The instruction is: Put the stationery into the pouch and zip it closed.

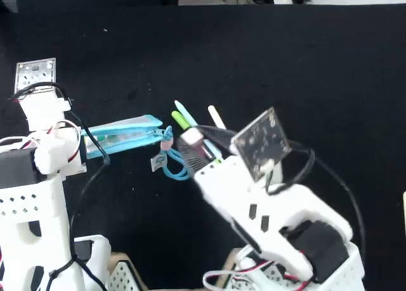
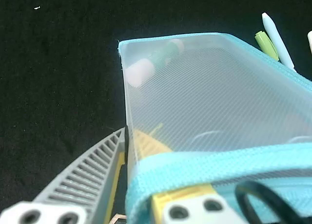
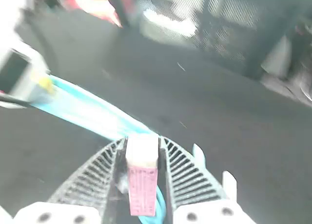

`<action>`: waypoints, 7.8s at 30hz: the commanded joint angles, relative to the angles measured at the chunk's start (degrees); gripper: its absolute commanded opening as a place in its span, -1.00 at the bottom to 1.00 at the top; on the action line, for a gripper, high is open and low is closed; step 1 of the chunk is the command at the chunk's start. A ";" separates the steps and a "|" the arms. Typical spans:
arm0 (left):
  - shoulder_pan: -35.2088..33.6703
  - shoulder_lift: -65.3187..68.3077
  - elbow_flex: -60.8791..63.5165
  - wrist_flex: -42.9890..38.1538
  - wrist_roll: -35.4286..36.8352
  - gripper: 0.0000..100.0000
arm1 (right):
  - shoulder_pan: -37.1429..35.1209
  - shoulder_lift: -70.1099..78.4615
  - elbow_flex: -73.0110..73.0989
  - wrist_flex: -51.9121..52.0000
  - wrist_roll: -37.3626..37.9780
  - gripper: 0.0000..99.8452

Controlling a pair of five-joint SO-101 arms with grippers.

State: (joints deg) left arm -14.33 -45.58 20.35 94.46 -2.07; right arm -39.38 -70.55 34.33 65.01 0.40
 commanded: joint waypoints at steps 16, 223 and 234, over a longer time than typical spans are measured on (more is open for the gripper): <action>0.57 0.26 0.31 0.18 -0.09 -0.94 | -8.97 -1.63 26.59 -52.31 -0.97 -0.98; 0.66 0.26 1.27 0.44 -0.09 -0.94 | -8.62 -1.54 21.76 -41.05 -1.67 -0.98; 0.66 0.26 1.19 0.35 -0.09 -0.94 | -13.80 -1.45 17.19 -32.70 5.01 -0.71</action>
State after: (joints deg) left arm -14.33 -45.67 21.05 94.55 -2.07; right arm -50.46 -72.13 56.75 28.53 2.95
